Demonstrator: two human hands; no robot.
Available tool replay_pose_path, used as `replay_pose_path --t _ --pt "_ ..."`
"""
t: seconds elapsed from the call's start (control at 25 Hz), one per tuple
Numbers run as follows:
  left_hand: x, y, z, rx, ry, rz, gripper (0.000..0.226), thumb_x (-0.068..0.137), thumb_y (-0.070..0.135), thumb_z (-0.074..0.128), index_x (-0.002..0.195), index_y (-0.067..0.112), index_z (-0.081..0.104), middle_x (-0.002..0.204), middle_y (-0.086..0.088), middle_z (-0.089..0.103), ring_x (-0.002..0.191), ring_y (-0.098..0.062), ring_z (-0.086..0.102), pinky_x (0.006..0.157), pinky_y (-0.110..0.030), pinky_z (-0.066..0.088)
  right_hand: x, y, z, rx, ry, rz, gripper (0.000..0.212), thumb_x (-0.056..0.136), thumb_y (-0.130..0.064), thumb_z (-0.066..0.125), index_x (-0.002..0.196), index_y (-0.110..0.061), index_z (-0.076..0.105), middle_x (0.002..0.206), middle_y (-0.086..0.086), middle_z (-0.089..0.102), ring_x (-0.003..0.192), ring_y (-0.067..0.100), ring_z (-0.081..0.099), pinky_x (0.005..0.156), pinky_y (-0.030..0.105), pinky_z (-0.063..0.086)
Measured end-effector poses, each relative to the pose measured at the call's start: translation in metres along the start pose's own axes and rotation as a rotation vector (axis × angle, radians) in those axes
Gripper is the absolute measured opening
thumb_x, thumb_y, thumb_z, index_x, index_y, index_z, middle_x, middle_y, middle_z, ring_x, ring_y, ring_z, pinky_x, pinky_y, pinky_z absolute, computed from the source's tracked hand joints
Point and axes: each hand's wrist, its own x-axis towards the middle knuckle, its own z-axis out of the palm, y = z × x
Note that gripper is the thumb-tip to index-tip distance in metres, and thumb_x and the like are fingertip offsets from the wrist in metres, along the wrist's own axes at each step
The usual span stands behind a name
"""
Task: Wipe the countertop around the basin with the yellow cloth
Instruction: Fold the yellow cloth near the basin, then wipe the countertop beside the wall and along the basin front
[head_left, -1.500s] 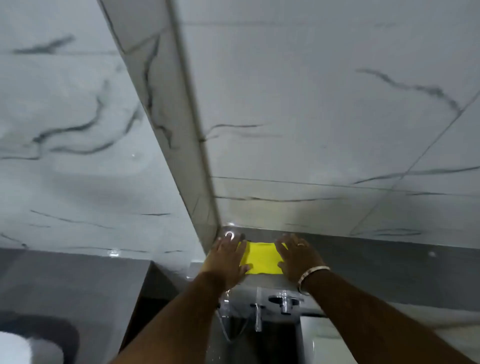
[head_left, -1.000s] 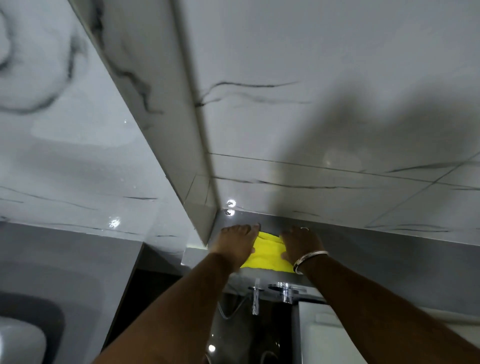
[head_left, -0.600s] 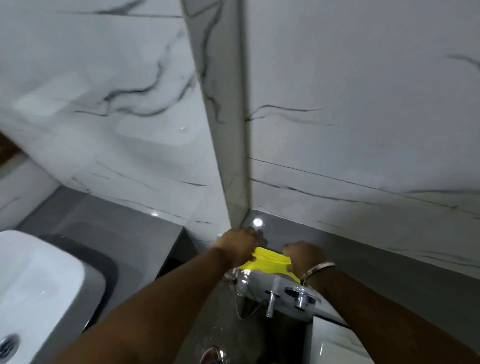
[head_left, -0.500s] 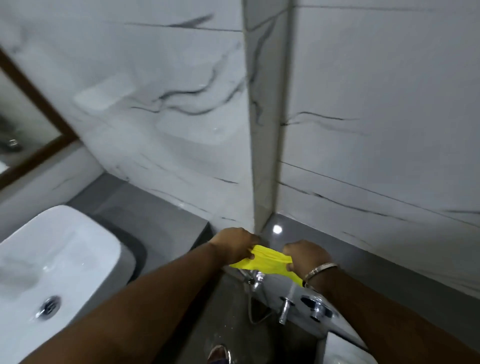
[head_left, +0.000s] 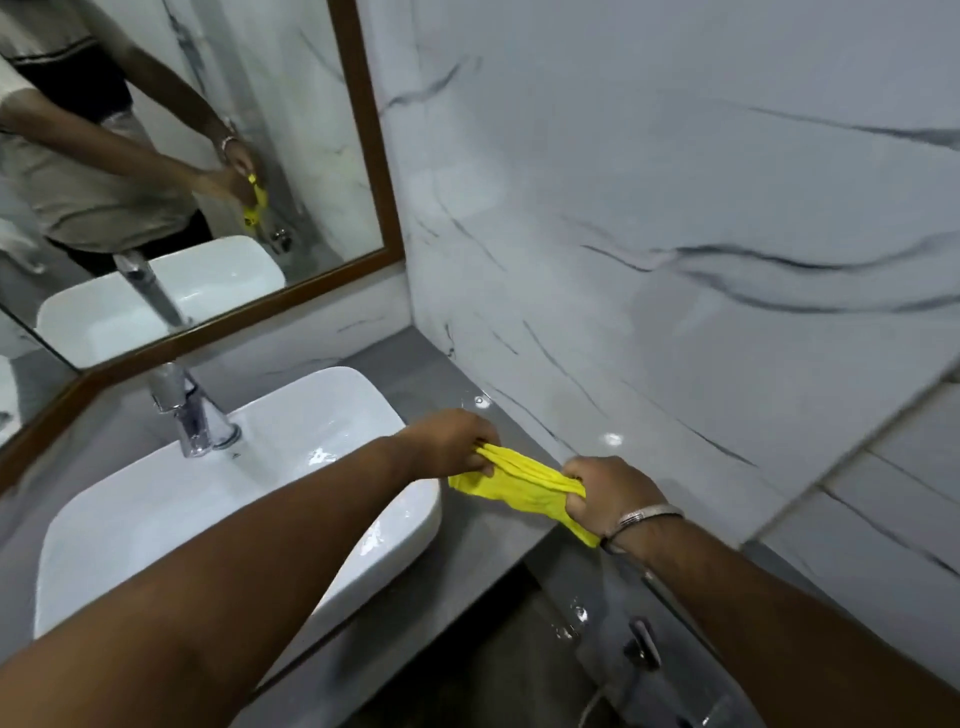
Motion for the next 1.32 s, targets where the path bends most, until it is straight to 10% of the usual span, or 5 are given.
replay_pose_path --t 0.64,0.84,1.04,1.32 --pt "0.126 -0.204 0.034 -0.246 0.027 -0.201 0.026 0.090 0.014 0.060 0.115 0.016 0.067 0.117 -0.008 0.067 0.108 -0.026 0.060 0.090 -0.029 0.042 0.222 0.004 0.110 0.138 -0.044 0.124 0.039 0.077 -0.010 0.057 0.114 -0.018 0.063 0.111 0.017 0.068 0.102 0.036 0.062 0.086 0.039 0.051" --pt "0.063 -0.209 0.021 -0.034 0.324 -0.232 0.058 0.088 0.047 0.056 0.140 0.022 0.046 0.144 -0.006 0.050 0.134 -0.026 0.042 0.113 -0.043 0.027 0.213 0.004 0.138 -0.427 0.056 -0.226 0.060 0.074 -0.016 0.062 0.133 -0.012 0.047 0.137 0.017 0.052 0.117 0.038 0.054 0.082 0.043 0.053" --pt "0.009 -0.213 0.047 0.054 0.335 -0.351 0.105 0.079 0.081 0.036 0.152 0.009 0.011 0.162 -0.011 0.005 0.149 -0.026 -0.002 0.120 -0.050 0.008 0.255 -0.002 0.172 -0.402 -0.037 -0.316 0.077 0.067 -0.032 0.075 0.136 -0.017 0.043 0.141 0.019 0.047 0.125 0.042 0.048 0.090 0.050 0.049" --pt "0.019 -0.219 0.071 -0.059 0.399 -0.359 0.108 0.079 0.072 0.039 0.151 0.003 -0.003 0.160 -0.016 -0.014 0.147 -0.028 -0.016 0.119 -0.051 -0.003 0.367 -0.044 0.187 -0.294 -0.022 -0.270 0.062 0.084 -0.038 0.026 0.140 -0.013 0.037 0.146 0.024 0.037 0.130 0.048 0.037 0.102 0.056 0.040"
